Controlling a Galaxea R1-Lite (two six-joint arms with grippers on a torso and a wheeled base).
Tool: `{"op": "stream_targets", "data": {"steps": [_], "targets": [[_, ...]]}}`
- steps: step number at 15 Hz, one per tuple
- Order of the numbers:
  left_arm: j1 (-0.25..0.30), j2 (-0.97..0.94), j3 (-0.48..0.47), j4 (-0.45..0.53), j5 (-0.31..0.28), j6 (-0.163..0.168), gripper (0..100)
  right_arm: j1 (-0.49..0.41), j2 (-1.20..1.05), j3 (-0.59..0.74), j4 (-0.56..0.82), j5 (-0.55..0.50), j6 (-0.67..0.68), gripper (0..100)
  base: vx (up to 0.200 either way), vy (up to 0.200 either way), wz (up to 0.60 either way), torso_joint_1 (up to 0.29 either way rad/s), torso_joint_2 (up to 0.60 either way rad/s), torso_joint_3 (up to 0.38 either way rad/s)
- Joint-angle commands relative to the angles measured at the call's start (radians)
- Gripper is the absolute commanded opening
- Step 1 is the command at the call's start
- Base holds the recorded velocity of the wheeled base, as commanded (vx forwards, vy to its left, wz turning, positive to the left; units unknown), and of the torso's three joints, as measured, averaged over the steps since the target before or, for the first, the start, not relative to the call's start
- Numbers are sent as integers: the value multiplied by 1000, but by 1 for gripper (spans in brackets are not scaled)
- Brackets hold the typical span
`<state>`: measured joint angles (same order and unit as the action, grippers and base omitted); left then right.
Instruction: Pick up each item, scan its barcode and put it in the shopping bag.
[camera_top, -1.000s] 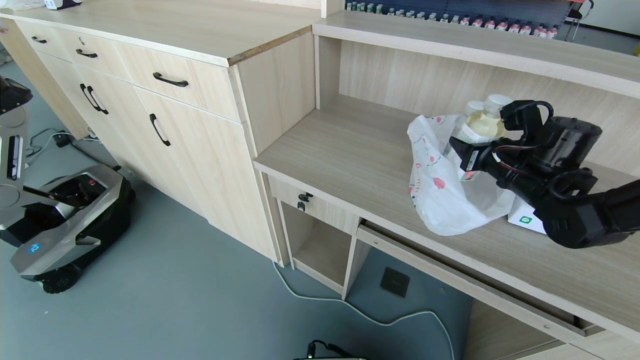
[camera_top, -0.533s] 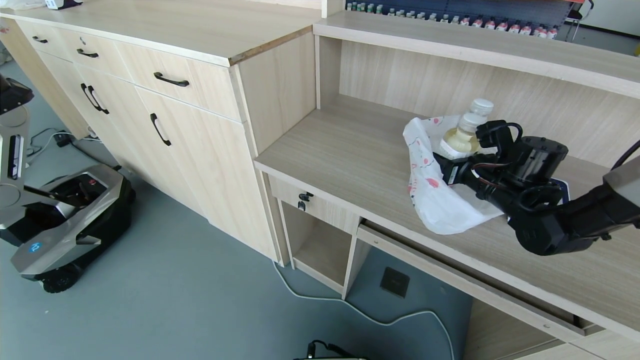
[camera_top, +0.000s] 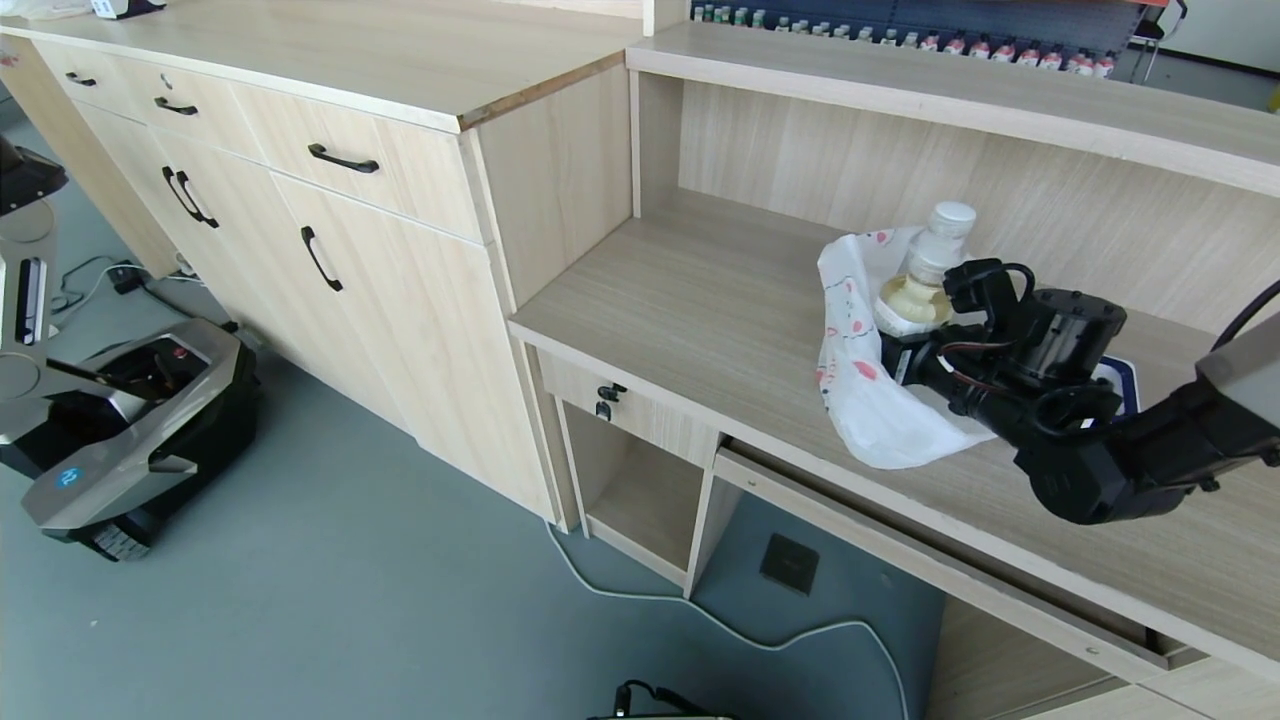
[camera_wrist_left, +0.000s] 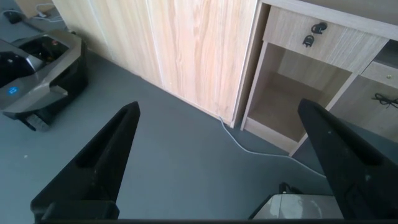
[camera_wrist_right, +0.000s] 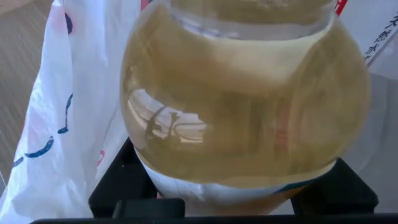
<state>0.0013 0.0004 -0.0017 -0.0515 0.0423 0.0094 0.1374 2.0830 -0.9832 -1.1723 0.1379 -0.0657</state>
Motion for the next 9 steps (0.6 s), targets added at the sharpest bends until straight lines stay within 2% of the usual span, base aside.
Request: {"op": "stream_targets", "data": {"steps": [1, 5, 9], "targets": [[0, 0, 0, 1, 1, 0, 100, 1, -4, 17, 5, 2, 0, 100, 0, 0, 0, 0, 0, 0], [0, 0, 0, -1, 1, 0, 100, 4, -64, 47, 25, 48, 3, 100, 0, 0, 0, 0, 0, 0], [0, 0, 0, 1, 1, 0, 100, 2, -204, 83, 108, 62, 3, 100, 0, 0, 0, 0, 0, 0]]}}
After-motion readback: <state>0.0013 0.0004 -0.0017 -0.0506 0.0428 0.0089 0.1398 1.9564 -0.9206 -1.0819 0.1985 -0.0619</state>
